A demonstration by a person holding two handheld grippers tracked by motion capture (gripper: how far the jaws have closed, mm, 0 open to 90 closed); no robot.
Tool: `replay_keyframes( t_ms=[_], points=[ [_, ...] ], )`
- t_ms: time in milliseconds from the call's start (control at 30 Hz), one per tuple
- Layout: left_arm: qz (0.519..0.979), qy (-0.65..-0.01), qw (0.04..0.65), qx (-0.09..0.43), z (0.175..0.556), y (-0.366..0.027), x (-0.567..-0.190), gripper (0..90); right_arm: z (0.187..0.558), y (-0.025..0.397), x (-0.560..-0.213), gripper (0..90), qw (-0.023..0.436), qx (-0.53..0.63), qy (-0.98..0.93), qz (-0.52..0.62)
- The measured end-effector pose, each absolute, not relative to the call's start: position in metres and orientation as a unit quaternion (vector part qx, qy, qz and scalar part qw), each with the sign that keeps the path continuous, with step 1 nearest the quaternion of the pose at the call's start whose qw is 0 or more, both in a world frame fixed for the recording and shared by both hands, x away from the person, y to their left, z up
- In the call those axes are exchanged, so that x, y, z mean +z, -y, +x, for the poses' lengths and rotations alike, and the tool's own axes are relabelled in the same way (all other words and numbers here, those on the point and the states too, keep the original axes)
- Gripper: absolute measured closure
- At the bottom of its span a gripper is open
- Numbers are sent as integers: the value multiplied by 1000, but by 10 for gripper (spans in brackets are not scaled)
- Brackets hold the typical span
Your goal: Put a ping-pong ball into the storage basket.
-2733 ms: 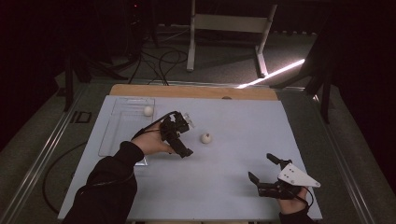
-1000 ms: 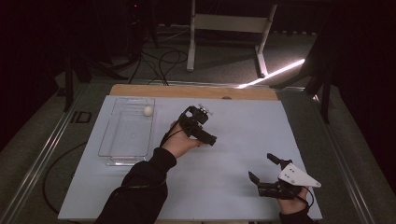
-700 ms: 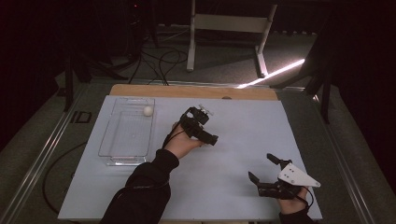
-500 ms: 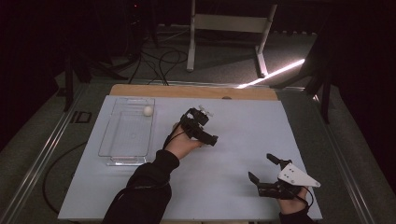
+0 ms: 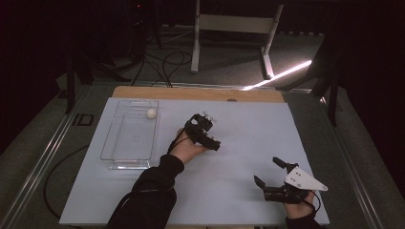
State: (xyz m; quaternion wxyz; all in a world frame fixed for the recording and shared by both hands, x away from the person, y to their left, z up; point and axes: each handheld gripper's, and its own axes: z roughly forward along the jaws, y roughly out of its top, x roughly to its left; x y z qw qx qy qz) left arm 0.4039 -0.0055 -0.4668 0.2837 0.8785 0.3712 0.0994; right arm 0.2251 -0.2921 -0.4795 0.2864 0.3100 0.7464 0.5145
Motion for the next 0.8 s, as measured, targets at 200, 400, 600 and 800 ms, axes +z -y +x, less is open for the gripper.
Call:
replay_keyframes(
  t_ms=[200,400,600,800],
  points=[
    [880,-384,264,92,406,10,-475,160,225,292,-480,92,286,515,-747,309],
    [880,-393,252,92,410,12,-482,205,225,292,-480,92,286,515,-747,309],
    [881,-393,248,81,414,15,-488,246,225,293,-480,92,285,514,-747,311],
    [883,-396,240,79,416,20,-494,278,225,293,-480,92,284,516,-746,312]
  ],
)
